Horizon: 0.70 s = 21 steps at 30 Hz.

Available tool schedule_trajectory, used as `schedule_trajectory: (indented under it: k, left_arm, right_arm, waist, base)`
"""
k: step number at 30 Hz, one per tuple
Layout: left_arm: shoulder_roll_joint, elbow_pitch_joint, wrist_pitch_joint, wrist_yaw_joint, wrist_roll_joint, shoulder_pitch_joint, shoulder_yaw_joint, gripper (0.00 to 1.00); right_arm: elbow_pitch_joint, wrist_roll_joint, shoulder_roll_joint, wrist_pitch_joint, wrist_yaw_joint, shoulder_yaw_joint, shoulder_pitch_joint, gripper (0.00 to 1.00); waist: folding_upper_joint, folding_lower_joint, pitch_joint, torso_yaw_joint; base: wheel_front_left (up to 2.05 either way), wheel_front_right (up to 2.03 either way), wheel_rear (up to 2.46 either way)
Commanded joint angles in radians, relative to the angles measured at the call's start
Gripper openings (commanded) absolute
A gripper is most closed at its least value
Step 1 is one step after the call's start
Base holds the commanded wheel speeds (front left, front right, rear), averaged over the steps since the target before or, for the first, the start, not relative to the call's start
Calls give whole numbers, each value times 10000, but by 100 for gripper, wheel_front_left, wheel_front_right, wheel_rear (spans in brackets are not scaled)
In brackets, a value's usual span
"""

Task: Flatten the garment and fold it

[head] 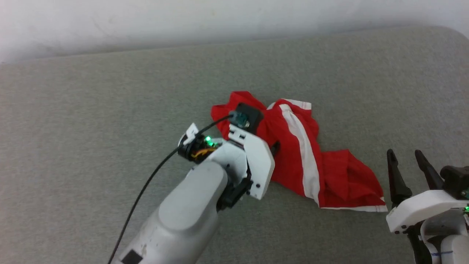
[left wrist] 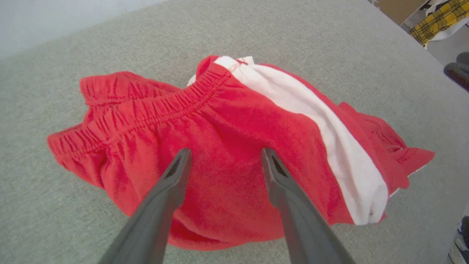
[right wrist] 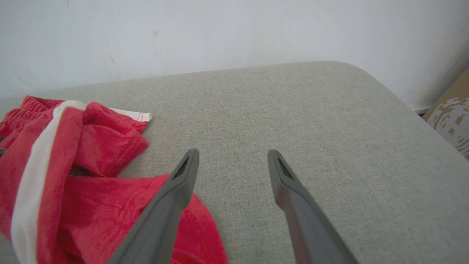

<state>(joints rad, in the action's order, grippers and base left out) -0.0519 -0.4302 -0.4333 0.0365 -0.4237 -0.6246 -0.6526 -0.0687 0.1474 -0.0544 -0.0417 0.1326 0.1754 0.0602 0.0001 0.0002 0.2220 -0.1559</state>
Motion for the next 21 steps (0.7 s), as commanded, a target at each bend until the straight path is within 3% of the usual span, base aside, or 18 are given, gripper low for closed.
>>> schedule_trajectory:
  k: [1,5,7,13,21]
  left_arm:
    - [14,-325,-58,110,-196,-476,-241,100]
    - [15,-895,69,162,-703,-1046,-631,100]
    - [15,-1118,298,-8,-1119,-1128,-760,0]
    - [15,-1811,789,-242,-1677,-1064,-1056,0]
    - [-20,-1208,3303,-177,-2347,-343,-539,0]
  right_arm:
    - [-167,8,34,146,-19,-33,182,100]
    - [-506,87,38,370,-19,-86,306,100]
    - [-664,114,39,457,-19,-115,361,100]
    - [-875,83,40,590,-19,-33,418,100]
    - [-697,-180,40,458,-19,192,162,100]
  waist:
    - [-1,-2,643,-612]
    - [-1,-2,842,-696]
    - [-1,-2,863,-672]
    - [-1,-2,708,-256]
    - [-1,-2,-9,929]
  base:
    - [0,0,0]
    - [0,0,0]
    - [0,0,0]
    - [0,0,0]
    - [0,0,0]
